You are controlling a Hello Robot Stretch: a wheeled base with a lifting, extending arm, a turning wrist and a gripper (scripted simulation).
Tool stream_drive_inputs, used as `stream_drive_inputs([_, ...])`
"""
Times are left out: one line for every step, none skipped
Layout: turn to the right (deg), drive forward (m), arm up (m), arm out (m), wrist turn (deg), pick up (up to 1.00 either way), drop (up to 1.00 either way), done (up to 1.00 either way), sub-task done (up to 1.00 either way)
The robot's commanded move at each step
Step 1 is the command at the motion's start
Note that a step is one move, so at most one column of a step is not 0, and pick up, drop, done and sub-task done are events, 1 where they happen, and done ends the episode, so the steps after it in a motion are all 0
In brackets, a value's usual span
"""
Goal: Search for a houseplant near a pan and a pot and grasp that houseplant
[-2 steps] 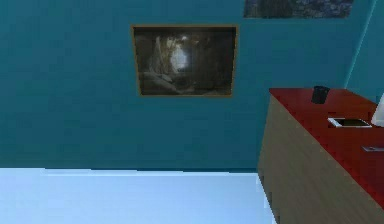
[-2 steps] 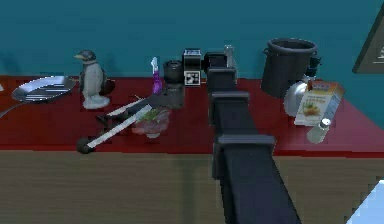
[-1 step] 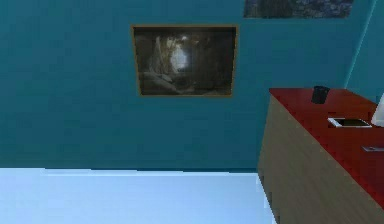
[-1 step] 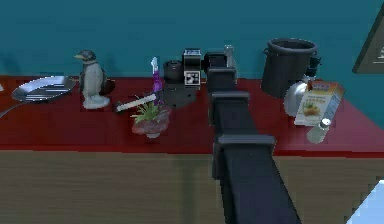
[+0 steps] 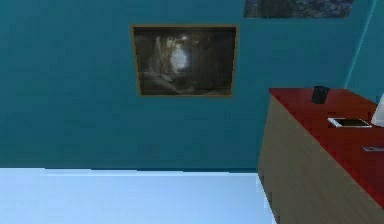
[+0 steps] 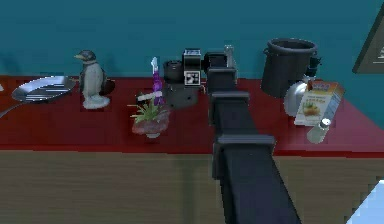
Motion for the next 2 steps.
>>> stream_drive_inputs([0.0,0.00,-0.16,0.00,0.0,0.00,0.00,0.00,0.00])
stream_drive_inputs([0.0,0.00,0.00,0.00,0.0,1.00,0.00,0.00,0.00])
